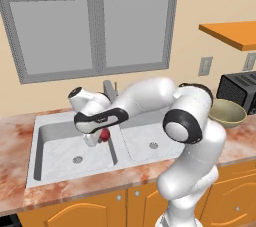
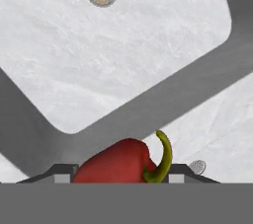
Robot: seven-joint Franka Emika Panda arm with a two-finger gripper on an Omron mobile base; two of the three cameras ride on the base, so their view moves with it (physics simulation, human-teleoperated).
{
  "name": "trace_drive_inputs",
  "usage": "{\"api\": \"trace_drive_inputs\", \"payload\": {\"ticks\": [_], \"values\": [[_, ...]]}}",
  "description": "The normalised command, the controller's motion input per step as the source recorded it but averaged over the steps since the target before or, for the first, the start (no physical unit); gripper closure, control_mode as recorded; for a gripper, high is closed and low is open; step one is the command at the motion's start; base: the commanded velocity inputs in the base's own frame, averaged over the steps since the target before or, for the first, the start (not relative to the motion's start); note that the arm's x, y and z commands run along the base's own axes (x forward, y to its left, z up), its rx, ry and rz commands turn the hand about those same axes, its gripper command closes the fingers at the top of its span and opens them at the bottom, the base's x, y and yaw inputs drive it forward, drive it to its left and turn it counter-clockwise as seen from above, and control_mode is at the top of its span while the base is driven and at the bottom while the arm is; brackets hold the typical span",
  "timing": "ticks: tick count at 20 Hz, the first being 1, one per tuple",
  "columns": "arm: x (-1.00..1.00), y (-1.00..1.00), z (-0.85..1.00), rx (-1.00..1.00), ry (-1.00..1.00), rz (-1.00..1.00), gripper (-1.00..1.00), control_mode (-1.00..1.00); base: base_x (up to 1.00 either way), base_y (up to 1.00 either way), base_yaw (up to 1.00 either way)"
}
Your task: Pick the apples from the cabinet and place them in one bowl. Pick the bell pepper from the sink and place it in the other bowl.
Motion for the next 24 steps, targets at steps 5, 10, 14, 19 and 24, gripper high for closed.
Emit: {"api": "trace_drive_inputs", "payload": {"ticks": [5, 10, 14, 19, 24], "values": [[-0.3, -0.23, 0.31, 0.0, -0.06, -0.08, 1.0, -1.0, 0.0, 0.0, 0.0], [-0.33, -0.28, 0.27, 0.0, -0.11, -0.07, 1.0, -1.0, 0.0, 0.0, 0.0], [-0.31, -0.34, 0.22, 0.02, -0.18, -0.04, 1.0, -1.0, 0.0, 0.0, 0.0], [-0.29, -0.38, 0.24, 0.06, -0.16, -0.04, 1.0, -1.0, 0.0, 0.0, 0.0], [-0.25, -0.41, 0.28, 0.09, -0.06, -0.09, 1.0, -1.0, 0.0, 0.0, 0.0]]}}
